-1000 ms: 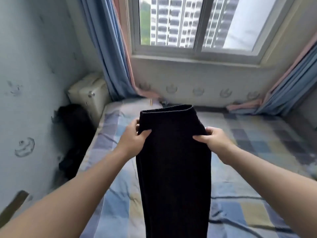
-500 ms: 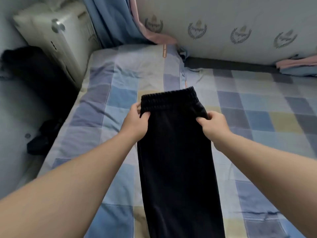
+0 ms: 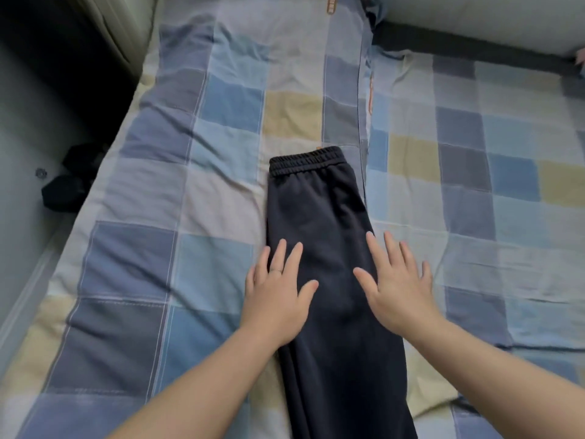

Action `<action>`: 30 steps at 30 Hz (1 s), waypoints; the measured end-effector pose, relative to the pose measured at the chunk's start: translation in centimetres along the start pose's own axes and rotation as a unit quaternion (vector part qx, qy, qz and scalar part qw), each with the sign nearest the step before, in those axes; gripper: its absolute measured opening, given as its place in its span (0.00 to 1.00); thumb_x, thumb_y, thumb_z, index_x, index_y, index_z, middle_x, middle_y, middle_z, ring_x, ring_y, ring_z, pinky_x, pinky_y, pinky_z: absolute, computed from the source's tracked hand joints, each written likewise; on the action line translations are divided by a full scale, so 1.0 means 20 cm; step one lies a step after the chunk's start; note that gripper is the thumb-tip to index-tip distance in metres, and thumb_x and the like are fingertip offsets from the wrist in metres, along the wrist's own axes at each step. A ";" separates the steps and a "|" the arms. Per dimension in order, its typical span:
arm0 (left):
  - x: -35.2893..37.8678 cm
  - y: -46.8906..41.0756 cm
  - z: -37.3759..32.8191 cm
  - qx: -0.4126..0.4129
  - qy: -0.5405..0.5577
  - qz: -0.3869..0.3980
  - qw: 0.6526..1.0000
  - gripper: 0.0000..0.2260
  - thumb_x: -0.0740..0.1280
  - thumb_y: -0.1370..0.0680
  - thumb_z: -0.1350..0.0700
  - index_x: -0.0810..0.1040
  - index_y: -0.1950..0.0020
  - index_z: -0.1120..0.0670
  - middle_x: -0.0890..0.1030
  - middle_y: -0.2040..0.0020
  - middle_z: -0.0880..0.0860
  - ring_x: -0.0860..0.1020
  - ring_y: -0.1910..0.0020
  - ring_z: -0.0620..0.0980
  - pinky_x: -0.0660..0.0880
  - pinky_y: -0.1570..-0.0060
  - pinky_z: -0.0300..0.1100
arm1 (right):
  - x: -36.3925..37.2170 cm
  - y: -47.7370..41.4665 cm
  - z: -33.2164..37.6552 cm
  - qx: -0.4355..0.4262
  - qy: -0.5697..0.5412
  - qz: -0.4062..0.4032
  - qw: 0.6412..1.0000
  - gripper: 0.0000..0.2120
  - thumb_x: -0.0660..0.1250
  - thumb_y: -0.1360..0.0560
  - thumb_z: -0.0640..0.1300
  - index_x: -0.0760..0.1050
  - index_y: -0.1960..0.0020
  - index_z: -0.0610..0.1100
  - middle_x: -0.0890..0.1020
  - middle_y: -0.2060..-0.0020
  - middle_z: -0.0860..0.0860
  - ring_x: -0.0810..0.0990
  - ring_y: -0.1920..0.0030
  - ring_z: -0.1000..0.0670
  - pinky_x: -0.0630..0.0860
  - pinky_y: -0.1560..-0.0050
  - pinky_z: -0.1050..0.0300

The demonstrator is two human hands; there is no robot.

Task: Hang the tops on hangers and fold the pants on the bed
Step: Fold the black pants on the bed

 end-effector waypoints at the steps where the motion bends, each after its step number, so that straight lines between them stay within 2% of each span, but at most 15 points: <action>1: 0.03 0.07 0.00 0.002 -0.009 0.010 1.000 0.32 0.53 0.18 0.36 0.44 0.18 0.41 0.43 0.17 0.46 0.41 0.19 0.50 0.45 0.22 0.52 | 0.02 0.06 -0.03 -0.007 0.018 0.006 1.000 0.32 0.46 0.19 0.64 0.36 0.20 0.60 0.42 0.18 0.54 0.41 0.19 0.47 0.43 0.23 0.35; 4: 0.12 0.31 -0.03 -0.010 -0.013 0.041 0.999 0.32 0.52 0.18 0.36 0.42 0.18 0.41 0.42 0.17 0.45 0.40 0.19 0.49 0.44 0.22 0.52 | 0.08 0.25 -0.13 -0.024 0.046 0.020 0.998 0.32 0.46 0.19 0.64 0.38 0.20 0.60 0.43 0.18 0.53 0.43 0.19 0.46 0.46 0.23 0.36; 8: 0.26 0.65 -0.12 -0.053 0.029 0.075 0.995 0.31 0.53 0.18 0.37 0.45 0.18 0.40 0.45 0.17 0.44 0.42 0.19 0.48 0.47 0.21 0.52 | 0.17 0.53 -0.26 -0.035 0.045 0.063 0.996 0.31 0.49 0.17 0.61 0.41 0.18 0.57 0.46 0.18 0.52 0.46 0.19 0.46 0.49 0.23 0.37; 16: 0.64 1.37 -0.26 -0.149 0.058 0.138 0.977 0.30 0.57 0.17 0.39 0.52 0.18 0.44 0.54 0.17 0.47 0.53 0.20 0.50 0.59 0.24 0.52 | 0.33 1.12 -0.65 -0.062 0.007 0.115 0.991 0.31 0.53 0.17 0.58 0.46 0.18 0.54 0.53 0.19 0.50 0.51 0.20 0.47 0.53 0.24 0.40; 21: 0.88 1.76 -0.34 -0.256 0.157 0.101 0.949 0.30 0.64 0.18 0.45 0.57 0.19 0.50 0.62 0.20 0.51 0.64 0.24 0.55 0.65 0.27 0.53 | 0.43 1.41 -0.94 -0.061 -0.029 0.163 0.984 0.30 0.53 0.17 0.58 0.47 0.18 0.53 0.54 0.19 0.52 0.53 0.20 0.48 0.56 0.25 0.41; 26: 1.10 1.98 -0.38 -0.339 0.242 0.077 0.906 0.32 0.67 0.19 0.47 0.57 0.19 0.50 0.65 0.21 0.52 0.65 0.24 0.54 0.64 0.28 0.51 | 0.60 1.61 -1.13 -0.021 -0.113 0.206 0.972 0.31 0.57 0.17 0.56 0.50 0.18 0.51 0.59 0.20 0.52 0.57 0.21 0.47 0.62 0.26 0.41; 30: 1.22 1.95 -0.34 -0.348 0.248 0.009 0.904 0.34 0.69 0.20 0.50 0.57 0.19 0.52 0.65 0.21 0.52 0.63 0.23 0.54 0.64 0.26 0.52 | 0.83 1.66 -1.20 0.000 -0.179 0.226 0.957 0.32 0.58 0.17 0.54 0.49 0.18 0.50 0.59 0.20 0.52 0.58 0.21 0.47 0.61 0.24 0.44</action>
Point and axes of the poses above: each hand's wrist, its own y-axis away from the middle knuckle, its own x-axis out of the palm, z = x × y, the point moved 1 cm from there along -y, towards the middle knuckle
